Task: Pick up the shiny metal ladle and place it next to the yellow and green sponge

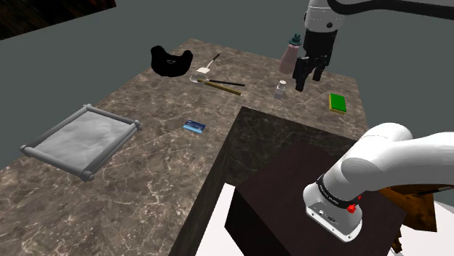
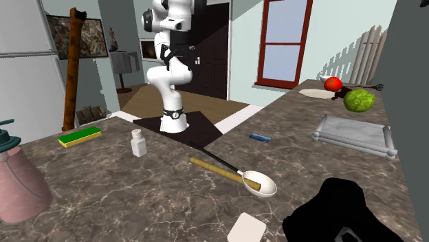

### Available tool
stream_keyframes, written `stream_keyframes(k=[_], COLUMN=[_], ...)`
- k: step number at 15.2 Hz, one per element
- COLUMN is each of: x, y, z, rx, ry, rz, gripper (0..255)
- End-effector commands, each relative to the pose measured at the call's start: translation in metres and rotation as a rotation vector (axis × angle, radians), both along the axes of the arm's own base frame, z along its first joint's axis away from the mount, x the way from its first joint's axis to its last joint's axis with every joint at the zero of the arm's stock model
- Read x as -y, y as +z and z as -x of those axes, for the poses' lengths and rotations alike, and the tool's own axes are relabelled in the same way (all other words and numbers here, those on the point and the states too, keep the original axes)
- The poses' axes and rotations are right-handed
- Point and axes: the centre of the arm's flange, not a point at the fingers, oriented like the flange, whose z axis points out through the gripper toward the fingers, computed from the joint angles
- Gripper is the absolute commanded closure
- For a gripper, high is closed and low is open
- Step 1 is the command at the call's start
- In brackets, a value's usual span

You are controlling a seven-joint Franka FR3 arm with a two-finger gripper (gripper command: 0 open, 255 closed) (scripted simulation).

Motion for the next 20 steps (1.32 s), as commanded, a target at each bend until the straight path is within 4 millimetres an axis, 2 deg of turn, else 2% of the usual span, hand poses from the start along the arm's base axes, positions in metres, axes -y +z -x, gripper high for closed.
stream_keyframes(k=[1, 11, 20], x=[0.000, 0.024, 0.029], y=[0.000, -0.046, -0.089], z=[0.000, -0.122, -0.234], rx=[0.000, -0.006, -0.011], ry=[0.000, 0.135, 0.256], rz=[0.000, -0.060, -0.113], gripper=[0, 0, 0])
